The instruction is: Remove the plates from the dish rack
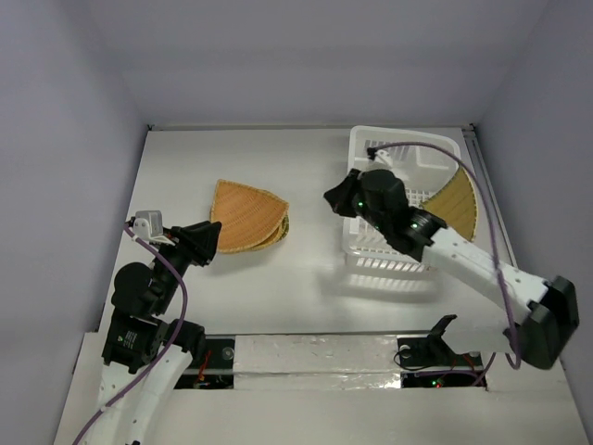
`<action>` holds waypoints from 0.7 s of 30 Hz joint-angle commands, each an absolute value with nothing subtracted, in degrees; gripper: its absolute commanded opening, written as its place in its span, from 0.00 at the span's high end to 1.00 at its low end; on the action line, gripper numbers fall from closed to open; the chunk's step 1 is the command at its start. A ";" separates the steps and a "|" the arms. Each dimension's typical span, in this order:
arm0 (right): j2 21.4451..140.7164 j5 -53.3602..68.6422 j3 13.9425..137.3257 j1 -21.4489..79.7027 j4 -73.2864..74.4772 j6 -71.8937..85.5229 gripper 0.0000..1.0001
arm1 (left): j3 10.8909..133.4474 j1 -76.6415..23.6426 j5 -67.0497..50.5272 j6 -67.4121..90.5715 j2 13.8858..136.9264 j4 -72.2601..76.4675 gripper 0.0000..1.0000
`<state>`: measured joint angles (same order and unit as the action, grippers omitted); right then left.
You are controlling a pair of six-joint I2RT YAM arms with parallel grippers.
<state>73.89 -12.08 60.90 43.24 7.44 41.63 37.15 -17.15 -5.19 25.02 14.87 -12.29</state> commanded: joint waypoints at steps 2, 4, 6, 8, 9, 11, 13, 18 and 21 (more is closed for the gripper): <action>62.07 -36.94 61.52 40.79 22.30 36.92 1.00 | 37.18 -16.79 -6.76 25.22 15.12 -9.49 0.69; 57.51 -41.46 62.13 37.03 29.39 36.57 1.00 | 37.09 -16.79 -7.29 25.14 15.20 -9.49 0.69; 55.29 -49.29 62.58 34.29 34.43 37.00 1.00 | 37.09 -16.79 -7.56 25.14 14.86 -9.40 0.69; 52.49 -51.23 62.84 29.21 38.92 35.17 1.00 | 37.09 -17.40 -7.82 25.14 14.15 -9.32 0.69; 51.77 -51.50 62.93 27.70 39.72 34.11 0.98 | 37.09 -17.92 -7.91 25.14 13.89 -9.40 0.68; 52.03 -50.81 64.85 24.02 43.40 30.35 0.75 | 37.09 -18.54 -7.74 25.14 12.75 -9.40 0.68; 54.22 -52.20 68.01 23.47 51.19 30.06 0.59 | 37.18 -19.25 -7.74 25.05 11.87 -9.32 0.67; 64.66 -50.64 78.20 20.84 62.21 25.23 0.17 | 37.27 -21.00 -7.30 25.05 10.55 -9.58 0.66; 67.93 -51.06 80.50 19.69 65.83 24.00 0.15 | 37.35 -21.71 -6.42 25.14 9.93 -9.93 0.66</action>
